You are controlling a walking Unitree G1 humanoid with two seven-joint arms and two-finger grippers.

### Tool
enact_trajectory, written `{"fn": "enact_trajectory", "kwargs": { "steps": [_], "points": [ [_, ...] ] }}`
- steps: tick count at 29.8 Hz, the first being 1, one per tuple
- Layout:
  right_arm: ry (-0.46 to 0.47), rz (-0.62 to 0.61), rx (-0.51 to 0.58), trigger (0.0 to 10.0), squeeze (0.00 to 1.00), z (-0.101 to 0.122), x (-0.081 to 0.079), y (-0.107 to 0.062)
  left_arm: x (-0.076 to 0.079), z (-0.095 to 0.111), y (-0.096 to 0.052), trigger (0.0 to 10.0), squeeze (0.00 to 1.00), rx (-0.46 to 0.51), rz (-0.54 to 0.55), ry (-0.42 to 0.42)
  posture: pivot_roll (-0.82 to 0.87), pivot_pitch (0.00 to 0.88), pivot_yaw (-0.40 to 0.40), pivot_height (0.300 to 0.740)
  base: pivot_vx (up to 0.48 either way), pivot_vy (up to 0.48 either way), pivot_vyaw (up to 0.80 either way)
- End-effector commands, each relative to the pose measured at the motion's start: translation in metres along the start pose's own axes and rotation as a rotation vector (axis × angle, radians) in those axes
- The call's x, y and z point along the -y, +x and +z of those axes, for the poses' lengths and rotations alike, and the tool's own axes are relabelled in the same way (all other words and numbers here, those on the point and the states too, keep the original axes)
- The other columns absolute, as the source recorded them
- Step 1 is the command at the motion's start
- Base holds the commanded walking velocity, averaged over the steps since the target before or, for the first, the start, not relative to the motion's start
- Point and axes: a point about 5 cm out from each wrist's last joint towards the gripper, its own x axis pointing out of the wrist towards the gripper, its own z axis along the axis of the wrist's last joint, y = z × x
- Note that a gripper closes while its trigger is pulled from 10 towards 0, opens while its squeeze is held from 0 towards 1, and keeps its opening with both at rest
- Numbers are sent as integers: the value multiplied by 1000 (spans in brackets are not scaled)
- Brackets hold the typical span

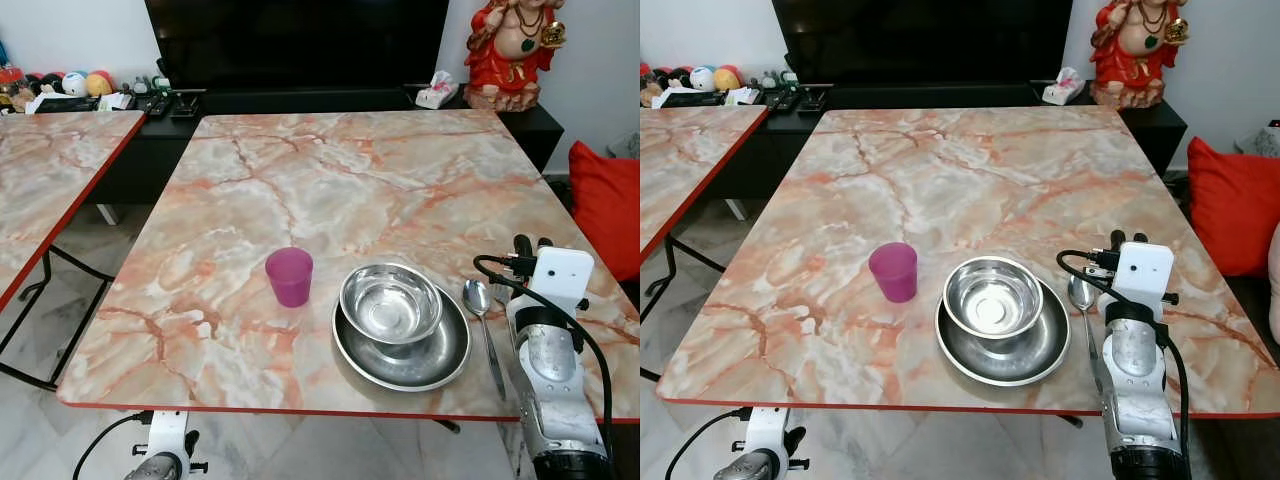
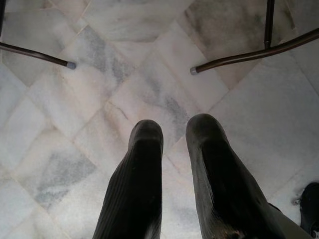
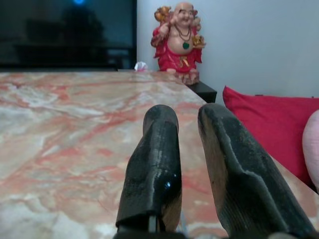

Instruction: Setting the table

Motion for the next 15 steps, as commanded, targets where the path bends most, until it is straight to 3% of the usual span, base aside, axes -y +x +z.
{"fn": "enact_trajectory", "kwargs": {
  "steps": [1,15],
  "points": [
    [20,1,33,10000,0,6,0,-1,-6,-3,-1,10000,0,-12,23,-10,28,0,27,740,0,0,0],
    [55,34,70,10000,0,9,-11,1,-1,-5,-1,10000,0,-14,24,-43,26,0,9,740,0,0,0]
  ]
}}
